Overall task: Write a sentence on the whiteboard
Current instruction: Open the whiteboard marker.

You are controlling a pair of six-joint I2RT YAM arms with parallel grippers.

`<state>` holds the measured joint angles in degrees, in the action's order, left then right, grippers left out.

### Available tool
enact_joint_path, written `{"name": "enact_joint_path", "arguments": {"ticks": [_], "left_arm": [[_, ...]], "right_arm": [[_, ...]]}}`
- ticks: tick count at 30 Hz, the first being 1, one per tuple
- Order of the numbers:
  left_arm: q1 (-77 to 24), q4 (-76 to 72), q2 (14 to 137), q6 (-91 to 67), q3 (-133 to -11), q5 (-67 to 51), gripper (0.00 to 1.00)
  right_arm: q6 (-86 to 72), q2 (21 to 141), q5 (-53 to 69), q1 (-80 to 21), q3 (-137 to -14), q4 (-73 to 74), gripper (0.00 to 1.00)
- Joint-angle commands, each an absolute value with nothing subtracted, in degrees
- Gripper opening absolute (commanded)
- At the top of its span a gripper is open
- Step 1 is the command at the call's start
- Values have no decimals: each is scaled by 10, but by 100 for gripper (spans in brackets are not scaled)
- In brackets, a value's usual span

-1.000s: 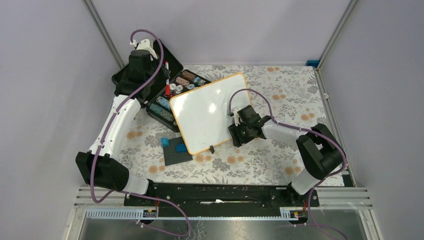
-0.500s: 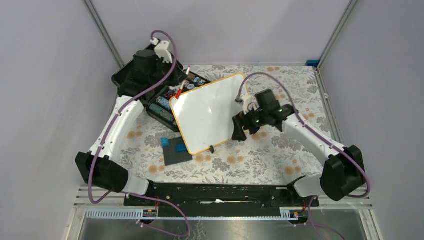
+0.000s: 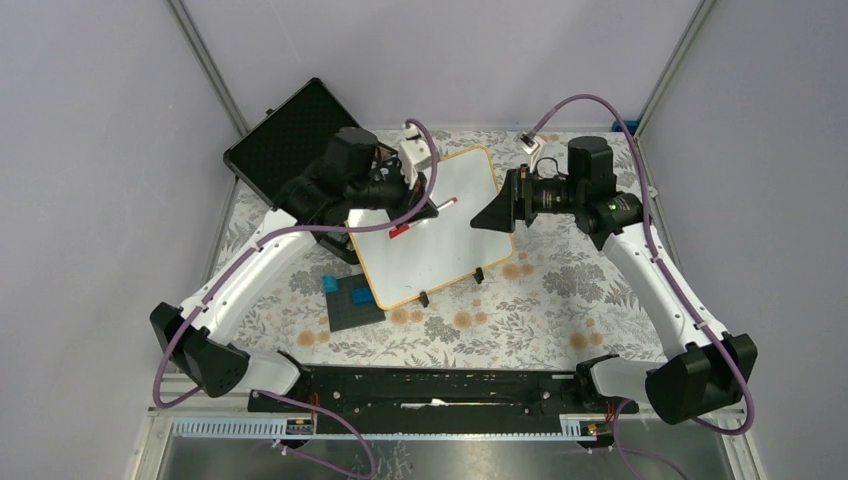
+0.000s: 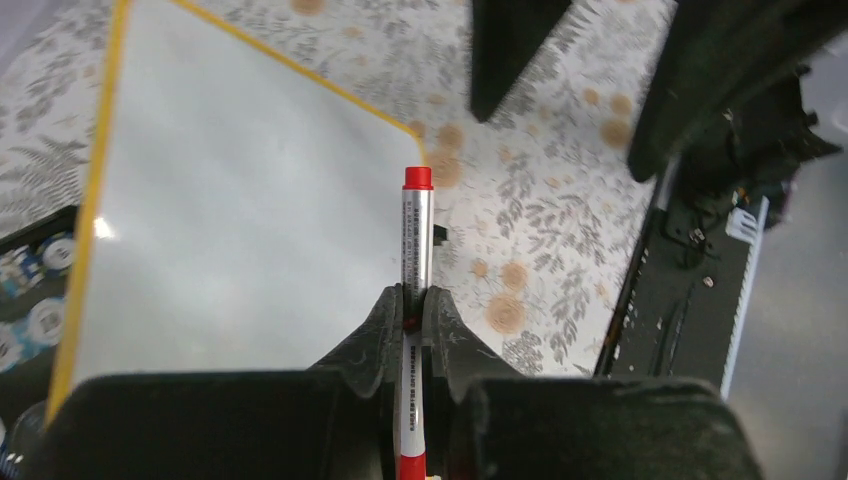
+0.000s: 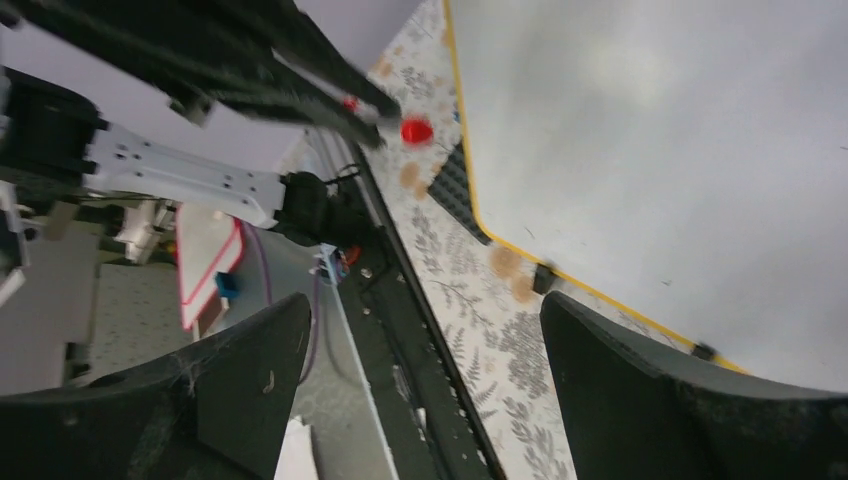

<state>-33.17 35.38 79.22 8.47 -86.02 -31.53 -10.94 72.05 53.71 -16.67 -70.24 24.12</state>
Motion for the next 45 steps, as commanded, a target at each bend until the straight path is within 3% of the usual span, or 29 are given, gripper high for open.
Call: {"name": "enact_joint_path", "arguments": {"ticks": [1,6,27,39,45], "left_arm": [[-366,365,789,142,-864,-339,0],[-402,367,796,158,-861,-325,0],[-430,368,809,164,-870,-316,0],[-432,376,808,168,-873,-331,0],[-432,379,809,170,-875,-325,1]], "right_arm": [[-333,719,630,-157,-673,56,89],[-504,731,644,-158,-615,-118,78],[-446,756,613,-217,-595,-46,60],[-437,757,605,-221,-596,-35,30],[-416,756,602,-222,-605,-10,0]]}}
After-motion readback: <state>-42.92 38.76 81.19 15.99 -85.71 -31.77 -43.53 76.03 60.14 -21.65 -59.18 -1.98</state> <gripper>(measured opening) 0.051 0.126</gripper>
